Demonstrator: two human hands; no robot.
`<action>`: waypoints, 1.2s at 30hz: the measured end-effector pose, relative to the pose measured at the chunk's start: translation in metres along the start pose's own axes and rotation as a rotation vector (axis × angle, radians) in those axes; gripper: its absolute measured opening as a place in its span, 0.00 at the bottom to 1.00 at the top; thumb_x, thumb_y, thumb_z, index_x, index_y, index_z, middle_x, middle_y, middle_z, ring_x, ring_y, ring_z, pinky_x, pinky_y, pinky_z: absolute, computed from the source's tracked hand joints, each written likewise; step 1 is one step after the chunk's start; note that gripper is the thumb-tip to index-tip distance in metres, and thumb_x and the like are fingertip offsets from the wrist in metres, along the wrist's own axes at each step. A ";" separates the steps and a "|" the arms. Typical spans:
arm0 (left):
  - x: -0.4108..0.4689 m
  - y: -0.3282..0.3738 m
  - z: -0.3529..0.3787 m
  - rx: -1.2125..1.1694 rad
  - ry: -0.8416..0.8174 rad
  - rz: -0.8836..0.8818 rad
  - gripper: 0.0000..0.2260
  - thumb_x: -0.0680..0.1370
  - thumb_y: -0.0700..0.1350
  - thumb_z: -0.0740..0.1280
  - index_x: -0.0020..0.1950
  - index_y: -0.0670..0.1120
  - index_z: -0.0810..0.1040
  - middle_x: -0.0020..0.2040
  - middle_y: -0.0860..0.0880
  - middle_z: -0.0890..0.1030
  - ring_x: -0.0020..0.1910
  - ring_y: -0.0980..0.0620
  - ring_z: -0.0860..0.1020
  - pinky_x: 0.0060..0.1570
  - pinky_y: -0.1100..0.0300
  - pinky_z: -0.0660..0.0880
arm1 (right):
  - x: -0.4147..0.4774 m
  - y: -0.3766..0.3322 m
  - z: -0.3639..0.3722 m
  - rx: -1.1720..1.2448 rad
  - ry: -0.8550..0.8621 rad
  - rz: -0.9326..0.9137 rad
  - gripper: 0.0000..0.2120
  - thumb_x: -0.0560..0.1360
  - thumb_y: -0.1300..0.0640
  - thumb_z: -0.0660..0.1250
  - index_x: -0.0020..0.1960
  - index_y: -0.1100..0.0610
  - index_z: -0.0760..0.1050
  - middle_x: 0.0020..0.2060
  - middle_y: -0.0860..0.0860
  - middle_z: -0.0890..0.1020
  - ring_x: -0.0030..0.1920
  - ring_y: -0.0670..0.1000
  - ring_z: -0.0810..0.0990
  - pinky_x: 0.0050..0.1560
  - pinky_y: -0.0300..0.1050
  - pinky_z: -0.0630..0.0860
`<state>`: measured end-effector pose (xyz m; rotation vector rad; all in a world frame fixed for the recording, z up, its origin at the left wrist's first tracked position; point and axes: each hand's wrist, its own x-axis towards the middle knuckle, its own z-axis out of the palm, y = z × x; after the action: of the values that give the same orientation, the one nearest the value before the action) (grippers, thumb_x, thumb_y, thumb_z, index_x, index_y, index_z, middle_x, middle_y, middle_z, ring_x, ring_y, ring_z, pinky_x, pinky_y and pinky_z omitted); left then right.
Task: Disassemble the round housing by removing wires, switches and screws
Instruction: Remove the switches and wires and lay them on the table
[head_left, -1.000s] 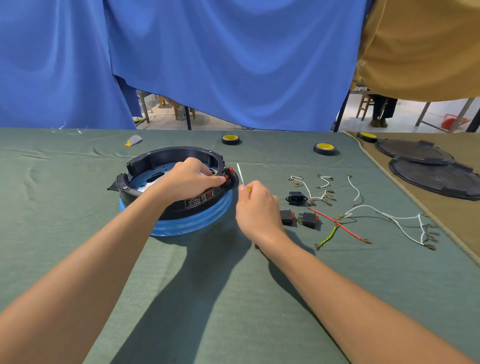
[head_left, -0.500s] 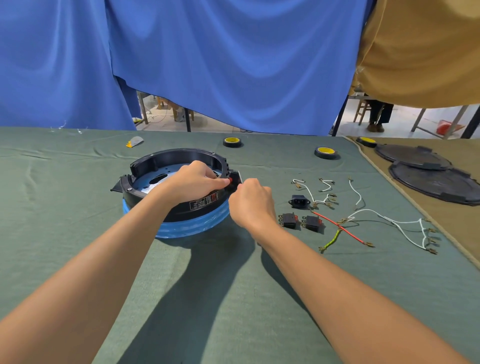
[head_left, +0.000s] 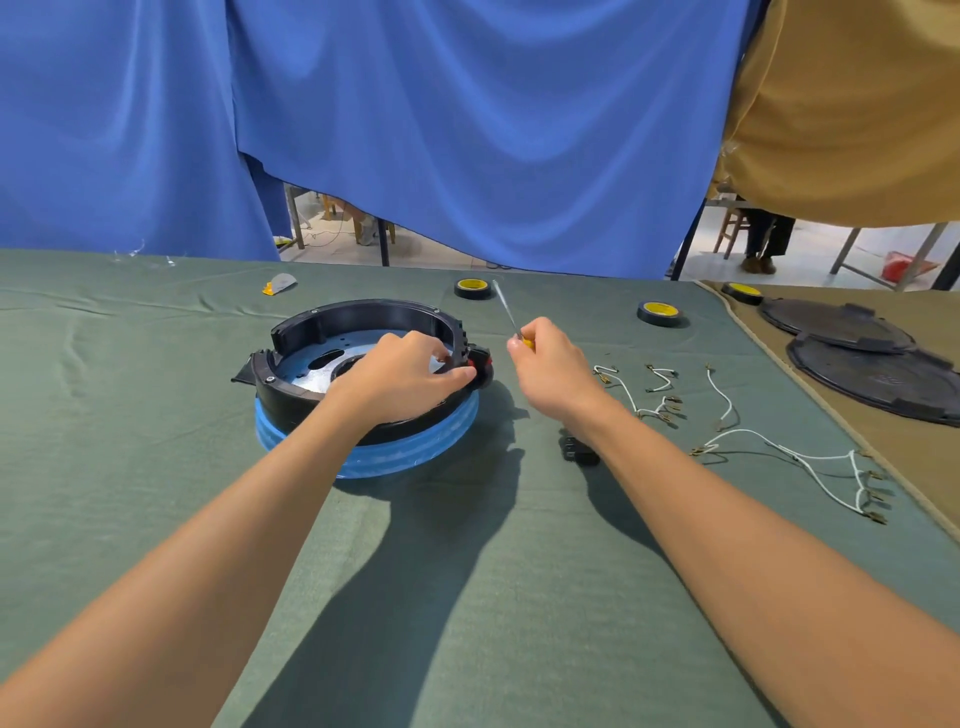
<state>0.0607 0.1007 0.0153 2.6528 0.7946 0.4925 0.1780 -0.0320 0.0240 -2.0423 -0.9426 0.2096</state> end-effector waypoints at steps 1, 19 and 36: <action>-0.001 0.000 0.000 0.013 0.006 0.002 0.21 0.77 0.65 0.62 0.60 0.52 0.79 0.42 0.49 0.78 0.46 0.46 0.75 0.37 0.54 0.67 | 0.004 0.001 -0.002 -0.012 0.011 -0.034 0.05 0.80 0.55 0.60 0.51 0.56 0.68 0.49 0.51 0.75 0.50 0.53 0.72 0.48 0.44 0.67; -0.006 -0.002 0.001 0.217 0.136 0.042 0.20 0.78 0.64 0.60 0.62 0.55 0.78 0.47 0.49 0.83 0.41 0.46 0.76 0.32 0.57 0.68 | 0.037 0.005 -0.029 0.074 -0.056 -0.132 0.04 0.74 0.58 0.72 0.48 0.55 0.79 0.43 0.52 0.80 0.39 0.47 0.75 0.36 0.41 0.70; -0.057 0.020 0.033 0.535 0.456 0.137 0.08 0.76 0.46 0.65 0.48 0.42 0.78 0.39 0.46 0.80 0.42 0.42 0.76 0.47 0.50 0.68 | -0.069 0.065 -0.057 -0.224 -0.213 -0.076 0.03 0.74 0.51 0.71 0.44 0.51 0.80 0.36 0.43 0.78 0.39 0.43 0.75 0.35 0.37 0.67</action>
<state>0.0389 0.0455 -0.0192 3.1472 0.9870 1.0823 0.1913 -0.1391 -0.0030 -2.2147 -1.2197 0.2956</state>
